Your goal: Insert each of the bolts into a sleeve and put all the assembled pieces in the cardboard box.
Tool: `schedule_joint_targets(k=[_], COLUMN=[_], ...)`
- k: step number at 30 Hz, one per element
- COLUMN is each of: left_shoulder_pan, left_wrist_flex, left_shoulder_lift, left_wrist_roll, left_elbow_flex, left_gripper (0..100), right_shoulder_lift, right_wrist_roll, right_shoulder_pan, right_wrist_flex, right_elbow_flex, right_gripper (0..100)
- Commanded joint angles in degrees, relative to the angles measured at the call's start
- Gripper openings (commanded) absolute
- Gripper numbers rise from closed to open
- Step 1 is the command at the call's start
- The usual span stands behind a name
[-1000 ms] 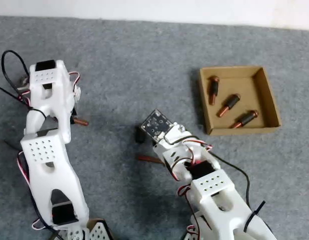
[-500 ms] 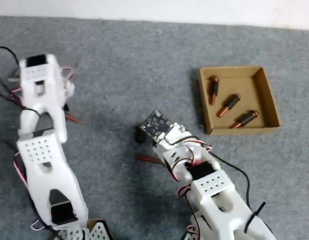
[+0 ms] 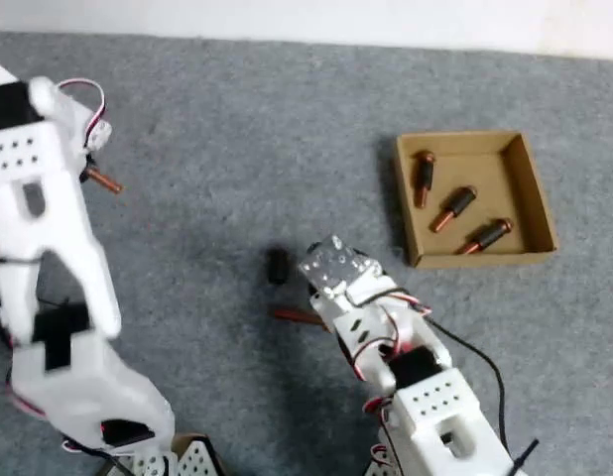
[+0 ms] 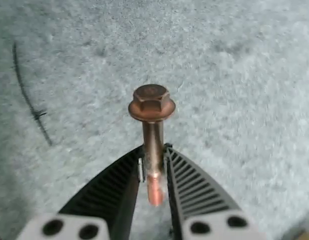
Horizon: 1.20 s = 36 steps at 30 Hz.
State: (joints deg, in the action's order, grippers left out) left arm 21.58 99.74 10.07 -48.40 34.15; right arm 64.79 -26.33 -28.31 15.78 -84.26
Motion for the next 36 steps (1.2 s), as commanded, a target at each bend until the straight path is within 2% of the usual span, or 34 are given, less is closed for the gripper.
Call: schedule_joint_targets(k=[1,5,11,17,22,31,36], left_shoulder_pan=[-0.3,-0.4,-0.4,-0.9,-9.3,-20.4,-27.2], left_wrist_flex=[0.2,-0.9,-7.2,-19.3,-32.0,-54.9,-63.0], left_shoulder_lift=[-19.0,-33.2,-51.8,-69.1,-84.0,-104.7,-113.8], left_wrist_roll=[2.3,2.5,2.5,2.5,2.6,2.2,2.3], left_elbow_flex=[-13.1,-25.7,-44.0,-62.1,-77.0,-96.3,-105.7], left_gripper=[0,0,0,0,0,0,0], right_shoulder_lift=[7.3,14.1,23.0,32.8,40.9,40.5,40.5], right_wrist_roll=[0.5,0.5,0.5,0.5,0.4,0.3,0.2], right_shoulder_pan=[0.6,0.4,0.2,-1.6,-5.1,-8.1,-9.5], right_wrist_flex=[-1.6,-1.5,-1.4,-1.4,1.2,3.1,3.2], right_elbow_flex=[-1.3,-4.5,-9.5,-14.2,-18.3,-18.9,-19.1], right_gripper=[0.5,0.5,0.5,0.5,0.5,0.5,0.5])
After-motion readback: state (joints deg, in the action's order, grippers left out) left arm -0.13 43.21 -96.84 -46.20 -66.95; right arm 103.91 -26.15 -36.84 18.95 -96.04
